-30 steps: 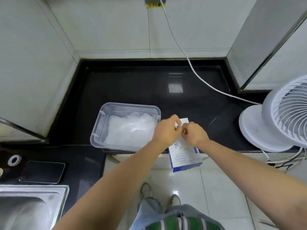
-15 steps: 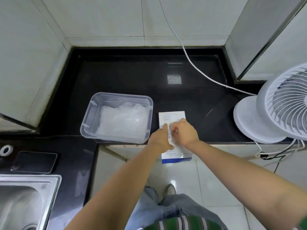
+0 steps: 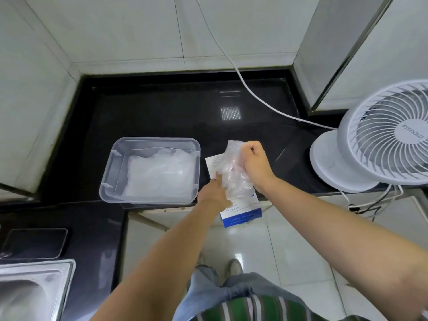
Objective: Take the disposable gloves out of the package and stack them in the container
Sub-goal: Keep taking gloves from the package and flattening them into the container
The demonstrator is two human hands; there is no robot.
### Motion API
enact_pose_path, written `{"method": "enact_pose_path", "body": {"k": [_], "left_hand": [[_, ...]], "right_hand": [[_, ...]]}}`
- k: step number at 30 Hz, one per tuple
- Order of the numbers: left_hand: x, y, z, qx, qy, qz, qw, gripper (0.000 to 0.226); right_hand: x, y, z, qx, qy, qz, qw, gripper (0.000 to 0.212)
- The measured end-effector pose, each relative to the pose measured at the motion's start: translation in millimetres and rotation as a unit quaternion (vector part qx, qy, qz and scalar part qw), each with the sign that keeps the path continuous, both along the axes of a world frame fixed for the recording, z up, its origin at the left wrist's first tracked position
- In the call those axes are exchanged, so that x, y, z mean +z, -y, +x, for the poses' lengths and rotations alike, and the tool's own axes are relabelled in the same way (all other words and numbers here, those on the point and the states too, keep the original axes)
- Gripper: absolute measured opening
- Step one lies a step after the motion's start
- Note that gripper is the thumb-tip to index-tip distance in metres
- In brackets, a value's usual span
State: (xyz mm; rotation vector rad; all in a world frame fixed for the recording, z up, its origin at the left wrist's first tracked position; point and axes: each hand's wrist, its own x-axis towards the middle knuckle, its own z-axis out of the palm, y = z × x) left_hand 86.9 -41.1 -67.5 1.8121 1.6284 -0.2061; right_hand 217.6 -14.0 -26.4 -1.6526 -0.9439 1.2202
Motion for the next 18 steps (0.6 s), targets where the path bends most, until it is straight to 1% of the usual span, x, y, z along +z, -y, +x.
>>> {"method": "enact_pose_path", "body": {"k": [3, 4, 6, 7, 8, 9, 10, 12, 13, 14, 16, 17, 18], "left_hand": [[3, -1, -1, 0.008, 0.020, -0.015, 1.000, 0.084], [4, -2, -1, 0.008, 0.033, -0.022, 0.999, 0.076], [12, -5, 2, 0.032, 0.079, -0.033, 0.996, 0.050], [19, -7, 4, 0.081, 0.119, -0.040, 0.989, 0.040], [27, -11, 5, 0.156, 0.175, -0.048, 0.971, 0.036], [32, -15, 6, 0.246, 0.245, -0.069, 0.935, 0.036], [39, -18, 6, 0.328, 0.331, -0.093, 0.880, 0.037], [52, -22, 5, 0.421, 0.480, -0.165, 0.752, 0.043], [58, -25, 3, 0.440, 0.518, -0.188, 0.709, 0.051], [63, -29, 1, 0.453, 0.541, -0.200, 0.680, 0.060], [67, -36, -7, 0.468, 0.565, -0.210, 0.646, 0.075], [68, -39, -11, 0.472, 0.557, -0.202, 0.653, 0.075], [69, -40, -16, 0.465, 0.542, -0.185, 0.675, 0.068]], "right_hand": [[2, -3, 3, -0.032, -0.088, -0.043, 0.995, 0.015], [4, -2, 3, -0.025, -0.089, -0.052, 0.994, 0.014], [12, -2, 4, 0.010, -0.062, -0.050, 0.997, 0.016], [14, -2, 5, 0.021, -0.057, -0.049, 0.997, 0.017], [15, -3, 5, 0.029, -0.052, -0.048, 0.997, 0.018], [16, -3, 6, 0.030, -0.046, -0.045, 0.997, 0.018], [18, -4, 5, 0.031, -0.038, -0.041, 0.998, 0.019], [15, -5, 4, 0.022, -0.019, -0.038, 0.999, 0.022], [16, -5, 3, 0.015, -0.016, -0.036, 0.999, 0.024], [18, -5, 1, 0.008, -0.018, -0.035, 0.999, 0.025], [17, -6, -4, -0.001, -0.029, -0.036, 0.999, 0.025], [17, -7, -6, 0.000, -0.032, -0.037, 0.999, 0.024], [19, -8, -9, 0.006, -0.035, -0.037, 0.999, 0.023]]}}
